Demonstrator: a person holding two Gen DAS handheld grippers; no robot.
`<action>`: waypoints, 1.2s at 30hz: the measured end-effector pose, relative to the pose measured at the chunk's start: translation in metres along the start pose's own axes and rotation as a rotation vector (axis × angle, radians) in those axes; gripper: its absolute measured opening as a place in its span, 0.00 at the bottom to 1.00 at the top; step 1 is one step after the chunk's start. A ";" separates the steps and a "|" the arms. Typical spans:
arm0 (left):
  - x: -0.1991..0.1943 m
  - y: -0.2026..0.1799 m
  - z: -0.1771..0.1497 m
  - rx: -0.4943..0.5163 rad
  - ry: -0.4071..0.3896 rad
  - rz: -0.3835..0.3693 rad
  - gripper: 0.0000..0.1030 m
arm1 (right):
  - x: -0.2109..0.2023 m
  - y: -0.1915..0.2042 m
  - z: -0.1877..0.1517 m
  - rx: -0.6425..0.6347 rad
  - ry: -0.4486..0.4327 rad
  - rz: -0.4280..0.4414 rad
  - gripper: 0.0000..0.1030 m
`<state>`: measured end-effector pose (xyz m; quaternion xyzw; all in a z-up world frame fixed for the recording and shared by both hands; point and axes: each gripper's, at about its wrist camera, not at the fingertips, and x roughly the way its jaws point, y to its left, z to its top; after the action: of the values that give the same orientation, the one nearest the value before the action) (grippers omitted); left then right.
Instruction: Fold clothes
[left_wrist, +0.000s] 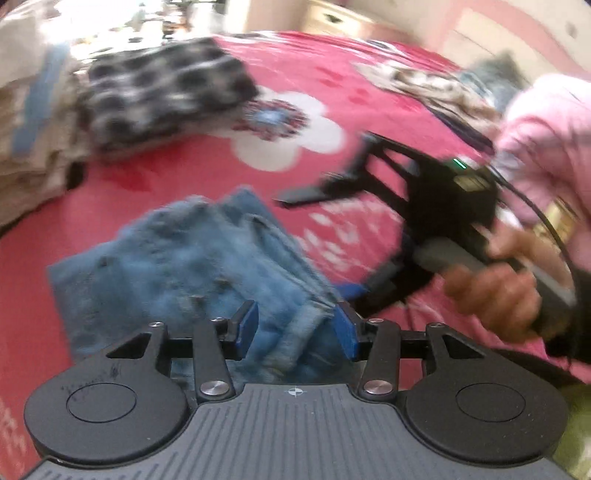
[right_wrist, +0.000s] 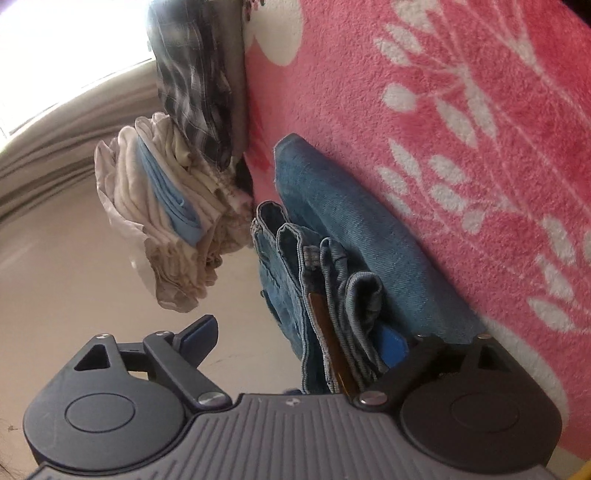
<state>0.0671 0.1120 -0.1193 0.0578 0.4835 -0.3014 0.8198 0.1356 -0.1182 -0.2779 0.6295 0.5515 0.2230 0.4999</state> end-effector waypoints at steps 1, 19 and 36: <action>0.001 -0.004 -0.002 0.017 0.005 -0.005 0.45 | -0.001 -0.001 -0.001 0.010 -0.004 0.002 0.88; 0.002 -0.021 -0.015 0.085 -0.063 0.098 0.20 | 0.027 0.057 -0.016 -0.325 -0.001 -0.164 0.26; 0.056 -0.037 -0.014 0.065 -0.073 0.059 0.20 | -0.011 -0.001 0.025 -0.283 -0.070 -0.029 0.27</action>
<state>0.0558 0.0632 -0.1655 0.0876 0.4411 -0.2947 0.8431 0.1527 -0.1375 -0.2858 0.5521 0.5060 0.2692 0.6055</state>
